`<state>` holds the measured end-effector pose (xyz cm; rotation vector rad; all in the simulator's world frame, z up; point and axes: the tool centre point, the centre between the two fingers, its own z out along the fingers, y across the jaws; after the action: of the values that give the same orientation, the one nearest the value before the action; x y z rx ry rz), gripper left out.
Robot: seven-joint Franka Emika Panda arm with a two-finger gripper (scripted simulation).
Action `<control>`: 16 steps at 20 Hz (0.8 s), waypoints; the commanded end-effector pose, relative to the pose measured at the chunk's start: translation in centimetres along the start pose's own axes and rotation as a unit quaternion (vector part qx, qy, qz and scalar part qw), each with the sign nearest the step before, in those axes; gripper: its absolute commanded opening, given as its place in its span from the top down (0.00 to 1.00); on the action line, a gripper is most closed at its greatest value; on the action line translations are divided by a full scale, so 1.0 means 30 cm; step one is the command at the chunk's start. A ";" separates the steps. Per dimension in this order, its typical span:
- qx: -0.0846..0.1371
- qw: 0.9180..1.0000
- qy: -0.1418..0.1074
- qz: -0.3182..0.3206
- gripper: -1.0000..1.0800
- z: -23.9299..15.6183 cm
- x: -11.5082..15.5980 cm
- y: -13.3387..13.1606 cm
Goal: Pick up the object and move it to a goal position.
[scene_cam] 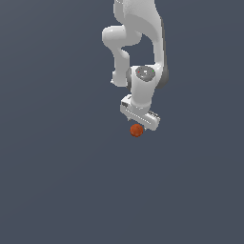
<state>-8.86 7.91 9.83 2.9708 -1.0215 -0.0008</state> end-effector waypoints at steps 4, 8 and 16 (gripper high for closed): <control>0.000 1.000 0.000 0.009 0.04 0.004 -0.013 0.000; 0.000 1.000 0.000 0.007 0.04 0.014 -0.012 -0.001; 0.000 1.000 0.000 0.009 0.04 0.124 -0.015 0.003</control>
<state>-9.22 8.12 6.85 2.9620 -1.0465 0.0001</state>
